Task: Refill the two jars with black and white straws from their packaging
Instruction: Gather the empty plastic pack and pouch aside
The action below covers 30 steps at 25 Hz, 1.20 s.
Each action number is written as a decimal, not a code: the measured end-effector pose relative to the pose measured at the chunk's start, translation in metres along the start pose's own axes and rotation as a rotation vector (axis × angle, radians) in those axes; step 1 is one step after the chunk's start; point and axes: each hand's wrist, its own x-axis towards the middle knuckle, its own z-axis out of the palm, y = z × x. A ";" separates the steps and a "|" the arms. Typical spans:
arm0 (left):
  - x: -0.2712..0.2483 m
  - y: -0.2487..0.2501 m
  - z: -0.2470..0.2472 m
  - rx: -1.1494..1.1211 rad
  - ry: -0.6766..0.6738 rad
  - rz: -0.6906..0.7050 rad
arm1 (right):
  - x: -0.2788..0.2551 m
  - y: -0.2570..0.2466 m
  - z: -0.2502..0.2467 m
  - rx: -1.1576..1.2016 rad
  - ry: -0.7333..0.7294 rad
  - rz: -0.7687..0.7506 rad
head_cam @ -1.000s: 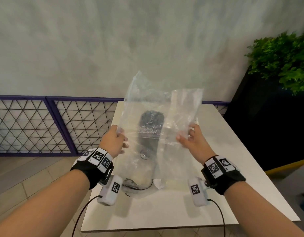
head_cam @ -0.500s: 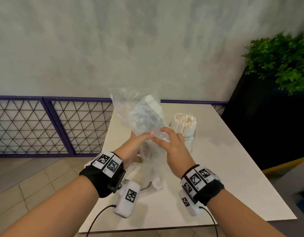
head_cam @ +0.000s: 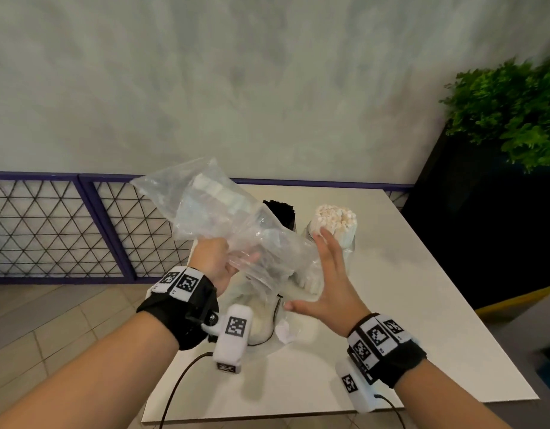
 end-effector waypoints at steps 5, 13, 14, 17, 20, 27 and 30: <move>-0.017 -0.010 0.022 0.091 -0.147 -0.061 | 0.017 -0.005 0.012 -0.061 0.011 0.010; 0.011 -0.022 0.000 0.730 0.021 0.200 | 0.036 -0.012 -0.018 0.019 0.208 -0.097; 0.010 -0.023 0.001 0.768 0.010 0.214 | 0.040 -0.014 -0.017 0.041 0.268 -0.112; 0.002 -0.019 0.008 0.781 -0.076 0.211 | 0.048 -0.016 -0.013 0.063 0.377 -0.193; -0.009 -0.016 0.015 0.610 -0.188 0.084 | 0.049 -0.021 -0.008 0.078 0.367 -0.155; -0.026 -0.001 0.027 0.451 -0.387 0.143 | 0.042 -0.042 -0.001 0.097 -0.041 -0.099; -0.020 0.000 0.025 0.417 -0.380 0.225 | 0.044 -0.046 -0.011 0.148 -0.262 -0.053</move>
